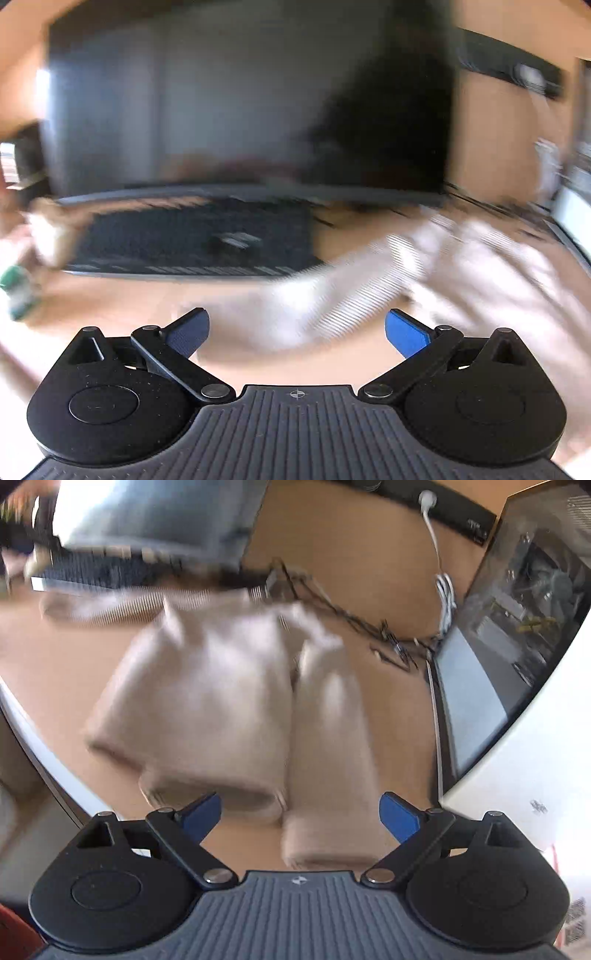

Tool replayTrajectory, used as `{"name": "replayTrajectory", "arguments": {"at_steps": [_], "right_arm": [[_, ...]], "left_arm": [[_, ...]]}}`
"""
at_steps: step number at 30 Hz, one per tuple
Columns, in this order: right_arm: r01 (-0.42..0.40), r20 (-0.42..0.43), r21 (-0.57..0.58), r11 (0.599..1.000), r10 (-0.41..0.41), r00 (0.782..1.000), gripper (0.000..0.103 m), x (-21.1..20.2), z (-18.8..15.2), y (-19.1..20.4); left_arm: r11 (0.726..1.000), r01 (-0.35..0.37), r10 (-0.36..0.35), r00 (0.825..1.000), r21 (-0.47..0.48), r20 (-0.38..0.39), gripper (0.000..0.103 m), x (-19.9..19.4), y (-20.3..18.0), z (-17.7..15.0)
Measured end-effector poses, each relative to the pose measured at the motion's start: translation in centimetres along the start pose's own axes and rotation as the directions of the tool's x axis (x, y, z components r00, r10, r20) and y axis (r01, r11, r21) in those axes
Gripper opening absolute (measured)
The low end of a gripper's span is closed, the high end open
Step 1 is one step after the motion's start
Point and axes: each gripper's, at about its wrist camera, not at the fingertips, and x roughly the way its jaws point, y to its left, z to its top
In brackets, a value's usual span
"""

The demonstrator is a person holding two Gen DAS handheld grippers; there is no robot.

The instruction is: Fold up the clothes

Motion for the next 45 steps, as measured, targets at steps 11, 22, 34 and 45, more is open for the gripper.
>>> {"name": "replayTrajectory", "arguments": {"at_steps": [11,22,34,45], "right_arm": [[0.156,0.163,0.156,0.975,-0.181,0.970,0.087,2.4,5.4,-2.3],[0.135,0.169,0.106,0.985,-0.151,0.974,0.089,2.3,6.0,-0.9],[0.297,0.237,-0.142,0.944,-0.259,0.936,0.095,2.7,7.1,2.8],[0.073,0.092,-0.222,0.972,-0.054,0.994,0.098,0.3,3.2,0.6]], "left_arm": [[0.826,0.431,-0.407,0.902,0.362,-0.146,0.103,-1.3,-15.4,-6.1],[0.903,0.147,-0.134,0.989,0.404,-0.058,0.103,5.1,-15.2,-5.4],[0.909,-0.039,0.009,0.997,0.415,0.075,0.103,2.3,-8.1,-1.4],[0.954,-0.027,0.059,0.993,0.298,-0.098,0.103,0.9,-3.0,-4.3]]}}
